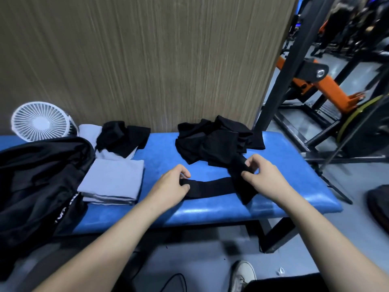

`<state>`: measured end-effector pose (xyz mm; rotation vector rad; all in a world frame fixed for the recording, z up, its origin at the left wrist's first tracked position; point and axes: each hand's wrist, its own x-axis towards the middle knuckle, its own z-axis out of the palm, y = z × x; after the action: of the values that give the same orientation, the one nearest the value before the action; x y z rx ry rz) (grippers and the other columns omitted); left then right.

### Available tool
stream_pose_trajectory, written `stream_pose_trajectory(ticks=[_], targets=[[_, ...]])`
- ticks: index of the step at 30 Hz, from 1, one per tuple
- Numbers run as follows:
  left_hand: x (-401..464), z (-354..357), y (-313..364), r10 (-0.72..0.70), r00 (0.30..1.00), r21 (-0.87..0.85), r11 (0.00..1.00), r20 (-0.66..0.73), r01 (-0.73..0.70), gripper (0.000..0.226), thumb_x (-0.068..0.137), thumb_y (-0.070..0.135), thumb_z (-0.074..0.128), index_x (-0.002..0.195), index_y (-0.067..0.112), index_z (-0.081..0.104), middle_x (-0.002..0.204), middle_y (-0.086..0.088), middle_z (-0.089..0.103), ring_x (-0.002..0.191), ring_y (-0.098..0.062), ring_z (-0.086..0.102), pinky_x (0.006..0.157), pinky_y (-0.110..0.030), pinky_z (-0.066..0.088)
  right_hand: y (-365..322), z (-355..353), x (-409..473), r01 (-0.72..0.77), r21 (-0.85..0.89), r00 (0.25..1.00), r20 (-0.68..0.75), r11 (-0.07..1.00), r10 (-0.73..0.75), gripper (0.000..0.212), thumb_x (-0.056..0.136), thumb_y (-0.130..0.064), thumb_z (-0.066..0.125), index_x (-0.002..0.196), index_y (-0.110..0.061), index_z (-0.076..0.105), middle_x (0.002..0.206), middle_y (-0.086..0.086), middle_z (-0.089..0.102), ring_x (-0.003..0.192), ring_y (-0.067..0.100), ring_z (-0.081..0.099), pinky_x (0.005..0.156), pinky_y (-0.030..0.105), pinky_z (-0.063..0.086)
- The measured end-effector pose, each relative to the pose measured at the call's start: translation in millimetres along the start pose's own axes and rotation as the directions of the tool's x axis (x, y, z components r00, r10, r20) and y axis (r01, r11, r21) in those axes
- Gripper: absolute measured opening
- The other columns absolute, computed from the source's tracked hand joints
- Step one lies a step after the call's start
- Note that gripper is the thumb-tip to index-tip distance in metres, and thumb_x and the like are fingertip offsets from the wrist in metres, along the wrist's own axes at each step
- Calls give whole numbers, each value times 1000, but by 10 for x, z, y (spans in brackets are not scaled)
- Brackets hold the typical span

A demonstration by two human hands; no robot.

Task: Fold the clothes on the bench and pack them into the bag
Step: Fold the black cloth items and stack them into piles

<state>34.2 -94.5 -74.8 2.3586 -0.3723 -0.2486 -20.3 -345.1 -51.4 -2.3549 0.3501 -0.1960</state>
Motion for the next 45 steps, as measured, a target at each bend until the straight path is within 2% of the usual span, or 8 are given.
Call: stream_pose_trajectory(ticks=[7, 14, 17, 20, 26, 33, 39, 45], targets=[[-24, -20, -83, -4, 1000, 41, 999, 1, 4, 17, 91, 15, 58, 103, 26, 54, 107, 9, 58, 91, -8, 51, 63, -11, 33, -206, 278, -141, 28, 151, 915, 395, 988, -87, 21, 92, -34, 68, 106, -20, 62, 104, 2, 58, 67, 12, 58, 52, 12, 41], [-60, -3, -125, 10, 1000, 47, 999, 12, -11, 19, 92, 19, 59, 108, 27, 53, 115, 9, 53, 104, -8, 48, 81, -22, 33, -53, 300, -32, -11, -329, 982, 174, 944, 72, 47, 86, -50, 68, 119, -24, 47, 111, -3, 49, 95, 24, 60, 83, 39, 50], [-75, 1, -146, 24, 1000, 39, 999, -10, -24, 21, 92, 19, 60, 110, 26, 53, 117, 9, 53, 107, -8, 48, 84, -21, 32, -74, 371, -56, -40, -347, 973, 200, 937, 116, 65, 82, -51, 73, 131, -23, 40, 113, 0, 51, 97, 25, 61, 81, 38, 50], [-79, 1, -168, 26, 1000, 19, 999, -16, -26, 24, 90, 17, 62, 110, 25, 52, 116, 9, 54, 105, -8, 49, 81, -22, 33, -110, 423, -37, -76, -210, 968, 220, 975, 123, 71, 78, -38, 80, 132, -24, 37, 88, -4, 54, 85, 20, 59, 70, 32, 45], [-55, -7, -218, 20, 999, -29, 999, -30, -21, 18, 86, 20, 68, 98, 27, 56, 94, 10, 59, 77, -10, 53, 64, -20, 39, -161, 361, 38, -189, 177, 969, 192, 966, 154, 49, 84, -3, 71, 125, -15, 47, 75, -2, 50, 64, 9, 48, 54, 19, 37], [-40, 12, -250, -6, 1000, -114, 993, 4, 6, 15, 87, 16, 62, 86, 31, 60, 83, 11, 66, 69, -3, 59, 69, -22, 44, -371, 353, -70, -8, 380, 983, 170, 925, -62, 29, 85, -11, 74, 108, -19, 58, 68, -5, 46, 67, 12, 45, 66, 23, 39], [-67, -18, -226, -43, 999, -160, 986, 5, 43, 11, 97, 30, 50, 94, 25, 60, 82, 3, 69, 77, -14, 65, 82, -37, 55, -491, 599, -141, -4, 304, 881, 453, 953, -141, 23, 92, -26, 70, 114, -21, 62, 89, -6, 61, 75, 9, 57, 68, 28, 49], [-74, 10, -248, -17, 999, -84, 996, 47, 21, 39, 87, 37, 67, 120, 30, 47, 103, 9, 60, 87, -11, 60, 85, -30, 49, -355, 571, -49, 166, 101, 952, 243, 981, -187, 16, 90, -11, 67, 101, -22, 63, 89, -6, 63, 66, 7, 54, 66, 22, 44]])
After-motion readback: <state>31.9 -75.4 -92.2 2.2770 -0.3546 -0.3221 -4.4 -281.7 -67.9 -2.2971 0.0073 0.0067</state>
